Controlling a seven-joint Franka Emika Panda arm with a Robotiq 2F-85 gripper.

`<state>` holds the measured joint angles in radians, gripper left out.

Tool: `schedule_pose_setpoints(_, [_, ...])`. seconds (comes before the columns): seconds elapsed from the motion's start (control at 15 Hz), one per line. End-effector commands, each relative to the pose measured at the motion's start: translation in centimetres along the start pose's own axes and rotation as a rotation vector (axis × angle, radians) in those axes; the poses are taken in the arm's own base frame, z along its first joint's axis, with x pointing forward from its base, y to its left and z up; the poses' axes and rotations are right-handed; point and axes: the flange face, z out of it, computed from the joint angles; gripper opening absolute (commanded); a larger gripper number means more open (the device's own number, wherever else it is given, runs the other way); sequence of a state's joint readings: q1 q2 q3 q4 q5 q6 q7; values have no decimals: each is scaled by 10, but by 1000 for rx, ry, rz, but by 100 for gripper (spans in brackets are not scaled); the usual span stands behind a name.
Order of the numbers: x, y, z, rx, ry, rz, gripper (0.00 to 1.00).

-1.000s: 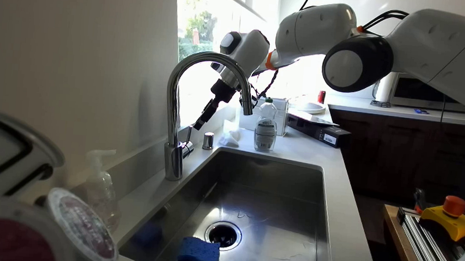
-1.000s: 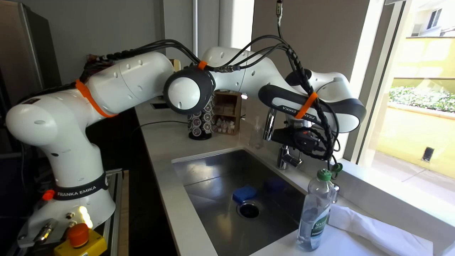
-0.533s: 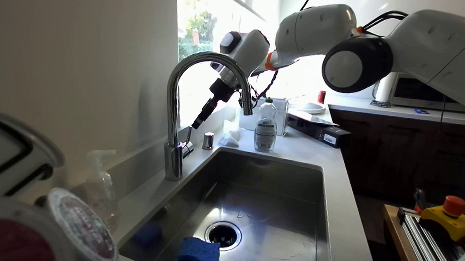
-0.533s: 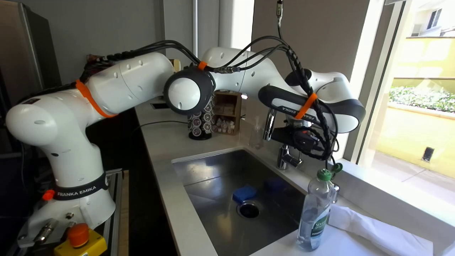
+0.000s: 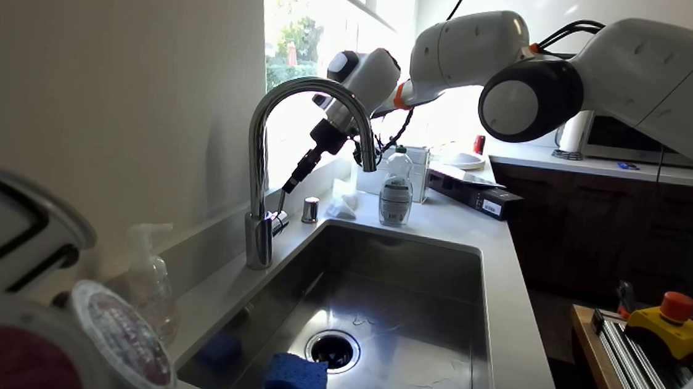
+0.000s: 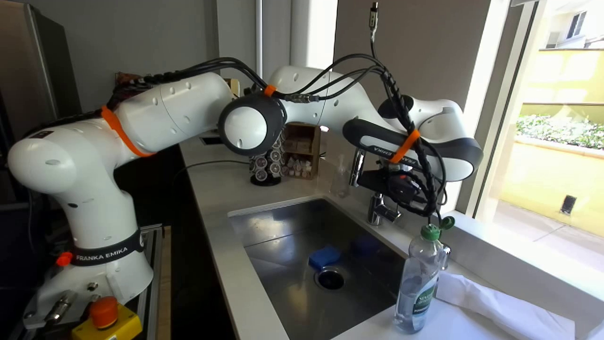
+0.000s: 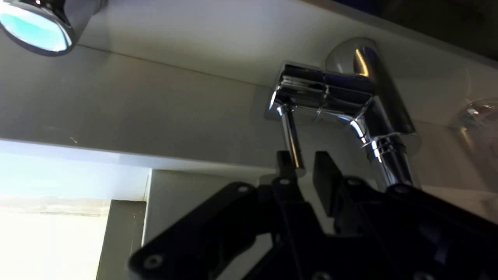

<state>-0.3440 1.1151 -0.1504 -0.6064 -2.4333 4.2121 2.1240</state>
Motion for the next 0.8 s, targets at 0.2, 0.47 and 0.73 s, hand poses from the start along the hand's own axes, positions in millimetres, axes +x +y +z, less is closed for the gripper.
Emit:
schedule_pose_setpoints(0.2, [2, 3, 2, -17, 10, 41, 2])
schedule_pose_setpoints(0.47, [-2, 9, 0, -46, 3, 70, 0])
schedule_pose_setpoints(0.73, [-4, 11, 1, -60, -8, 94, 0])
